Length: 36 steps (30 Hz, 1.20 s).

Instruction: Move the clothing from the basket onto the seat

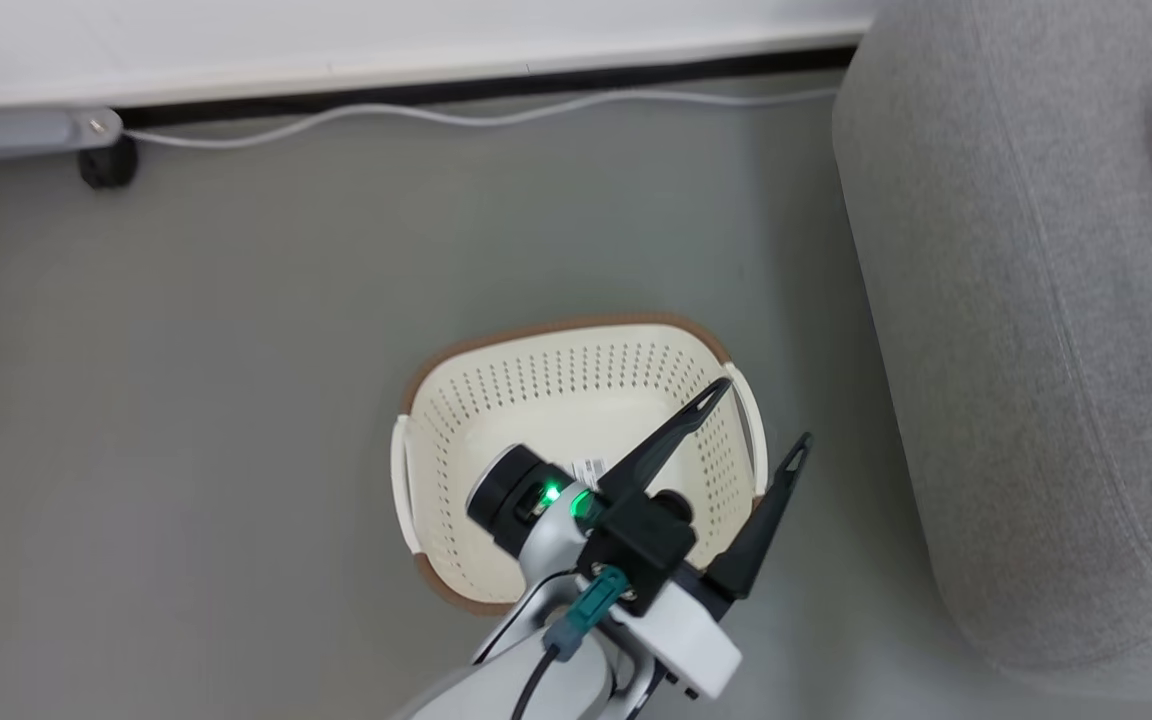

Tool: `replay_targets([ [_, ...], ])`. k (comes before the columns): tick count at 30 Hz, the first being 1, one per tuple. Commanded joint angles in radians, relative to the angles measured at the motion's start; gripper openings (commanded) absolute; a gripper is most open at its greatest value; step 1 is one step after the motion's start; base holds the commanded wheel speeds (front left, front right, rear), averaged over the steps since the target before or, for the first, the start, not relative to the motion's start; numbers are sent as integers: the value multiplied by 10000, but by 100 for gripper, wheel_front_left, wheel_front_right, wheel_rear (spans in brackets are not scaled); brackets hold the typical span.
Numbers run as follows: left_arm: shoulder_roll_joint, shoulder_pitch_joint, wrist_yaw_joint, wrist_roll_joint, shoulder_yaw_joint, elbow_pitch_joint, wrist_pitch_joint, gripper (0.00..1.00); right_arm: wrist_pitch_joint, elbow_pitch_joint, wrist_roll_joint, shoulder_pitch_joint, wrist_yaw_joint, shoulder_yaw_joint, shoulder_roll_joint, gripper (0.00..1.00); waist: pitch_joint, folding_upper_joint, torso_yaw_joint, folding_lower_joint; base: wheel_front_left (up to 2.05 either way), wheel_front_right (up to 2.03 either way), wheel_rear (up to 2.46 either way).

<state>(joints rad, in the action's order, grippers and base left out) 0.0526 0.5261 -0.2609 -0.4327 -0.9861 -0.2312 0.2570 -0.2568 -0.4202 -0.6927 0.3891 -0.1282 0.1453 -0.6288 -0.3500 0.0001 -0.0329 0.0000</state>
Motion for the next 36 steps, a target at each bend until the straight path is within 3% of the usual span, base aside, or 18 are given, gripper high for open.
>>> replay_targets([
  [1, -24, -121, 68, 95, 344, 204, 47, 100, -49, 255, 105, -335, -25, 93, -306, 100, 563, -1, 341, 0, 0, 0, 0],
  [12, 236, -2628, 764, 1118, 3374, 104, 47, 100, -49, 949, 1203, -1243, -25, 308, 1367, 100, 2069, -1, 1125, 0, 0, 0, 0],
  [20, 527, -4241, 492, 1727, 5771, 543, 47, 100, -49, 986, 1841, -1938, -25, 92, 2682, 100, 2808, -1, 1364, 0, 0, 0, 0],
  [36, 274, -6240, 1416, 2488, 8628, 799, 47, 100, -49, 1143, 2875, -3286, -25, -174, 3919, 100, 3548, -1, 1039, 0, 0, 0, 0],
])
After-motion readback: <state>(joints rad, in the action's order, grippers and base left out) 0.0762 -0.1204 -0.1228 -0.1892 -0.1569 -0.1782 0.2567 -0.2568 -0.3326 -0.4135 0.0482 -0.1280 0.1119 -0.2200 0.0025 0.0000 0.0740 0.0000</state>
